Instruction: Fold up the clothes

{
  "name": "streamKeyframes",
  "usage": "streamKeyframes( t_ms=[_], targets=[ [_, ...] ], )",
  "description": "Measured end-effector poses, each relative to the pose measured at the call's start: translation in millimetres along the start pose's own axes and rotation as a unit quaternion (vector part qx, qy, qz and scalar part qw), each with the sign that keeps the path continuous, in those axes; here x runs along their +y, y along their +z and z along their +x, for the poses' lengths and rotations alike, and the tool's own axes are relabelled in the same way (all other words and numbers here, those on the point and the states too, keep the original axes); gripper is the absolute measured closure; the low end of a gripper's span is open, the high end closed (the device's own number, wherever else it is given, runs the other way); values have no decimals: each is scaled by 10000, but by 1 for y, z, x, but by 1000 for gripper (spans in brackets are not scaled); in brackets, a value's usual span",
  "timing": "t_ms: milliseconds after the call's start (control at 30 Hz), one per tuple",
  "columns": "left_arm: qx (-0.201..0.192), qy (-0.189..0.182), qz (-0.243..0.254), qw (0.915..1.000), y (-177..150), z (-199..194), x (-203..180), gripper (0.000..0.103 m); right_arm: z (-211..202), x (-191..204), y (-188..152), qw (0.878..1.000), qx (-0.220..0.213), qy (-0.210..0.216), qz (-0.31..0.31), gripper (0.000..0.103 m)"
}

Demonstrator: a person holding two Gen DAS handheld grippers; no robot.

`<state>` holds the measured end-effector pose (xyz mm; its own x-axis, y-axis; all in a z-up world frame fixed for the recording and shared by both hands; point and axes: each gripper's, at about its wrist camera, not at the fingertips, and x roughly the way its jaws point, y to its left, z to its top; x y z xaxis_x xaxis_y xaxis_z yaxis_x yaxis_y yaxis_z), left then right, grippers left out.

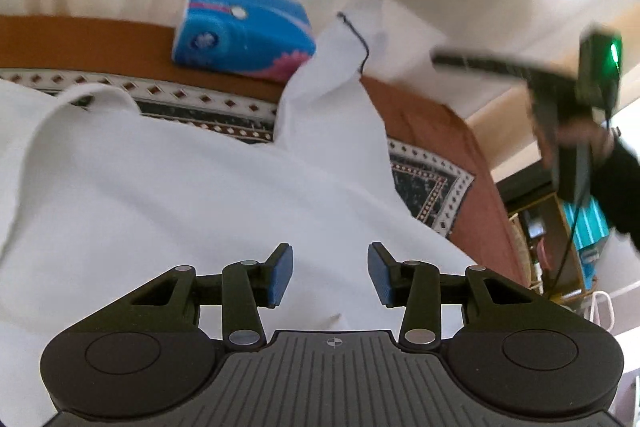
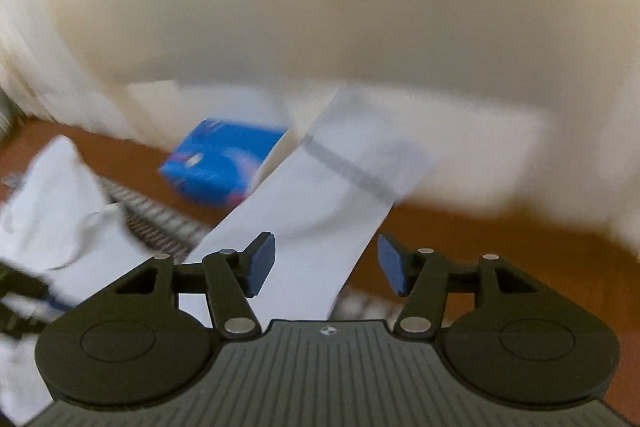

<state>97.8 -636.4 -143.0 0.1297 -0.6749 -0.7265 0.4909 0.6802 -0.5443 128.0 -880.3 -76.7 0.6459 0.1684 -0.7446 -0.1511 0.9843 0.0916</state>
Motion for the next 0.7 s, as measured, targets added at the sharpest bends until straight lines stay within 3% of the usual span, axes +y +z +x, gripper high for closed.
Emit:
streamKeyframes(
  t_ms=[33,200,467,700],
  targets=[
    [44,-7,-18,10000,-2,7,-1,46,12,-4,11,9998,-28,-92,-183,31],
    [32,-65,32,10000,11,29,2,44,62,-24,48,9975,50,-278,-642,24],
    [13,-157,111,9998,31,63,6,44,112,-80,39,9987,384,-74,333,23],
    [-14,-284,76,9996,41,82,12,44,131,-118,18,9898,247,456,1330,20]
  ],
)
